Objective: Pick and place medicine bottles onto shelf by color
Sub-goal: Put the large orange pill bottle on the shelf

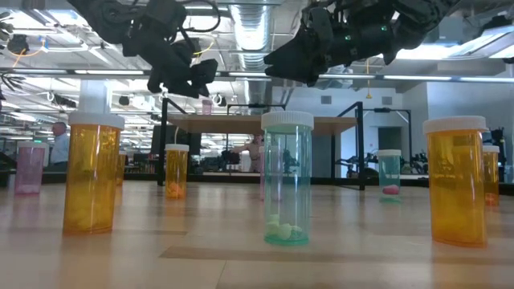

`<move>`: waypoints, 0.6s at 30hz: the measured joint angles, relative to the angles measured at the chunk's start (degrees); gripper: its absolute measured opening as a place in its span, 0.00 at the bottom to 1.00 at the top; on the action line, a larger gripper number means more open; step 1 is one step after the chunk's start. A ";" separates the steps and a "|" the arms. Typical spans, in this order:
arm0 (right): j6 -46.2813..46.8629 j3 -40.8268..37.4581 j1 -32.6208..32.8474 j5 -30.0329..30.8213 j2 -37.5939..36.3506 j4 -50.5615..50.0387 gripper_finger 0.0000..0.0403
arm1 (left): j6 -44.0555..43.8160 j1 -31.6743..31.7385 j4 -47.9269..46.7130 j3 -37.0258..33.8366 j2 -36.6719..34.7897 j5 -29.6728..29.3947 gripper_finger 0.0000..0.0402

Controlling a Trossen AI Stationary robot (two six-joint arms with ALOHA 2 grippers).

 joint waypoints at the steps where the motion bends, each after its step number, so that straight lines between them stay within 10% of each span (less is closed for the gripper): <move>1: 0.00 0.00 0.00 0.00 0.00 0.00 0.62 | -0.02 0.00 -0.18 0.00 0.00 0.41 0.35; 18: 0.59 0.00 0.00 0.00 0.00 -0.12 0.62 | 1.53 -0.79 -1.40 0.00 -1.44 1.41 0.68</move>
